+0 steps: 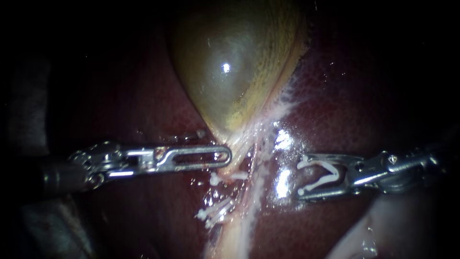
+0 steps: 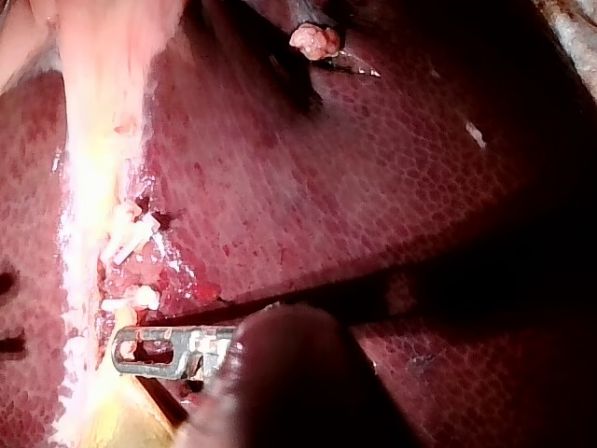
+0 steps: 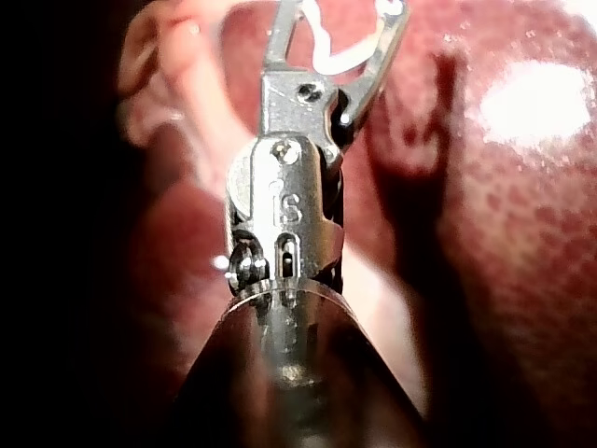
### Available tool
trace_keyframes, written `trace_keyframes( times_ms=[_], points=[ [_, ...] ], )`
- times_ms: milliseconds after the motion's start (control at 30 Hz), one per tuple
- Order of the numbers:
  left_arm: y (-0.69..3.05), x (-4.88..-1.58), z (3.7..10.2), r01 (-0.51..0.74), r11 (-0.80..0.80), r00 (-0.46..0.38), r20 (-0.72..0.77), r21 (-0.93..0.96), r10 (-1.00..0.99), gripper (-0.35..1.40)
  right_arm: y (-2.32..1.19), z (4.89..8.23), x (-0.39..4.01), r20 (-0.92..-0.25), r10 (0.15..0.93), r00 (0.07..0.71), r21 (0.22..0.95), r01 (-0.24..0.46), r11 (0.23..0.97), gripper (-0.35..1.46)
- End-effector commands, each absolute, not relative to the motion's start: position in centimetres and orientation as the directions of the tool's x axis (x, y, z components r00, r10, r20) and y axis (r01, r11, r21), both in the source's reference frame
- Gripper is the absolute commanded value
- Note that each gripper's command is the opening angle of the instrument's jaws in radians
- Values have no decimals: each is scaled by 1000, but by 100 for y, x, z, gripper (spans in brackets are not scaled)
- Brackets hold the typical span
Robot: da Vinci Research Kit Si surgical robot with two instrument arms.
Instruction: Clipping first clip right tube
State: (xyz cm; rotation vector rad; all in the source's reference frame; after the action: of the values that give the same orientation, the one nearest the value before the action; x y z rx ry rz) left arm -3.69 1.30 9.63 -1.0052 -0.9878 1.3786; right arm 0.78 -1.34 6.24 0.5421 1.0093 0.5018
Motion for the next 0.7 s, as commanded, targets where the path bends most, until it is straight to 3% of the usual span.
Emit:
trace_keyframes(
  times_ms=[33, 700],
  points=[
    [130, -370, 963, -289, -41, -28, -35, -956, 999, -35, -134, 624, 78, -645, 623, 443, 636, -143, 759, 60],
    [130, -370, 962, -289, -41, -28, -34, -957, 999, -35, -136, 625, 84, -626, 646, 436, 656, -153, 739, 60]
  ],
)
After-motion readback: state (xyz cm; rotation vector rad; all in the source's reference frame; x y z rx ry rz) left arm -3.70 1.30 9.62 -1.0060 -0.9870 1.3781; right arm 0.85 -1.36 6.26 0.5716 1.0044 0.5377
